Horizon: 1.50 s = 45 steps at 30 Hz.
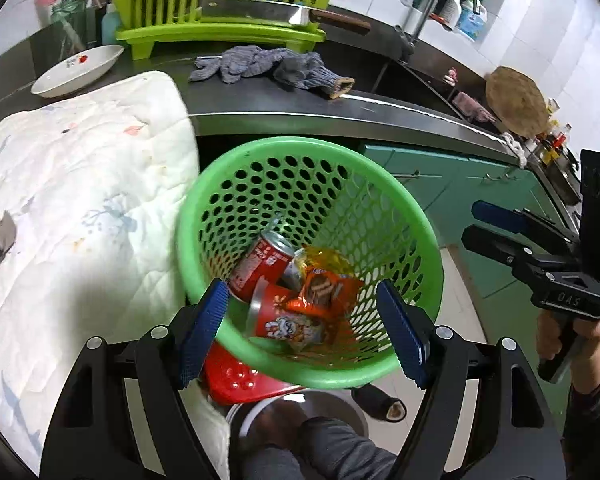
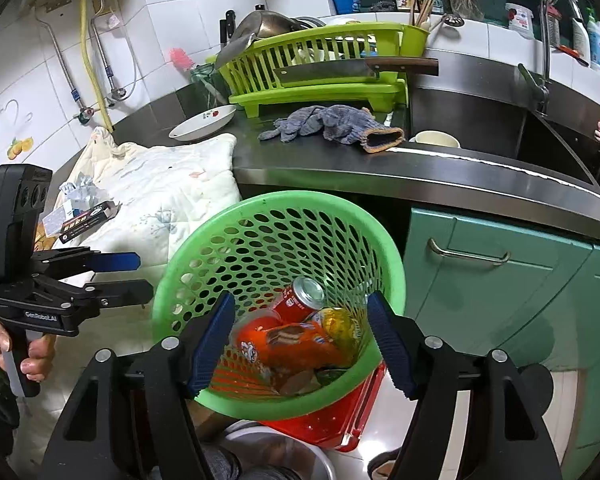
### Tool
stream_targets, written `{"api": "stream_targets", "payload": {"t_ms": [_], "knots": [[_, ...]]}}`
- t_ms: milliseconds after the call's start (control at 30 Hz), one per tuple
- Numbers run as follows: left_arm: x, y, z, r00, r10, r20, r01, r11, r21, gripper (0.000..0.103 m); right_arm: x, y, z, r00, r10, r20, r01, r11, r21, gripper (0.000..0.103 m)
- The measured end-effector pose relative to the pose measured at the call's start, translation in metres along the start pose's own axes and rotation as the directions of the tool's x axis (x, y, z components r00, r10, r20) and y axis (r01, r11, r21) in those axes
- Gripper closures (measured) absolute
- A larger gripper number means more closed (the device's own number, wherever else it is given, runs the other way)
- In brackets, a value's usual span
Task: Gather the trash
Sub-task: 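Carry the orange wafer bag with the left tool and drop it into the basket, then move the left tool back to the black glue box and grasp it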
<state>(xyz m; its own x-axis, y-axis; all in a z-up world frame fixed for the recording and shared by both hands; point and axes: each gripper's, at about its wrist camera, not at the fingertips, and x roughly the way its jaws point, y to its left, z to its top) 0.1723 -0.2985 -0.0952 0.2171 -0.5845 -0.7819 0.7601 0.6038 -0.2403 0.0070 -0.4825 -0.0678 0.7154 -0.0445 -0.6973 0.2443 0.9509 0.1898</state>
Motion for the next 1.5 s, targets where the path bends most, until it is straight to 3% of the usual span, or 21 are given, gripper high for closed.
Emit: {"api": "stream_targets", "payload": {"t_ms": [333,567,767,1067,1267,1500], "knots": [[-0.04,0.033,-0.016,0.993,0.108,0.042,-0.107,0.994,-0.028,0.027,0.01,0.033,0.011,0.998,0.057,-0.012,-0.058,0.997,-0.046,0.035],[-0.076,0.071,-0.023,0.968,0.234,0.085,-0.231,0.972,-0.043,0.027,0.022,0.071,0.017,0.993,0.113,-0.026,-0.115,0.988,-0.105,0.035],[-0.099,0.116,-0.014,0.951,0.295,0.094,-0.29,0.955,-0.061,0.027,0.03,0.093,0.021,0.99,0.137,-0.042,-0.142,0.98,-0.137,0.032],[-0.091,0.169,0.001,0.94,0.339,0.031,-0.338,0.941,-0.018,0.028,0.044,0.106,0.025,0.985,0.159,-0.069,-0.168,0.974,-0.155,0.031],[-0.07,0.181,0.005,0.918,0.395,-0.024,-0.393,0.918,0.048,0.028,0.054,0.112,0.027,0.982,0.169,-0.087,-0.182,0.969,-0.167,0.031],[-0.068,0.187,0.014,0.916,0.399,-0.037,-0.396,0.916,0.066,0.028,0.061,0.115,0.029,0.979,0.177,-0.099,-0.192,0.966,-0.175,0.031]]}}
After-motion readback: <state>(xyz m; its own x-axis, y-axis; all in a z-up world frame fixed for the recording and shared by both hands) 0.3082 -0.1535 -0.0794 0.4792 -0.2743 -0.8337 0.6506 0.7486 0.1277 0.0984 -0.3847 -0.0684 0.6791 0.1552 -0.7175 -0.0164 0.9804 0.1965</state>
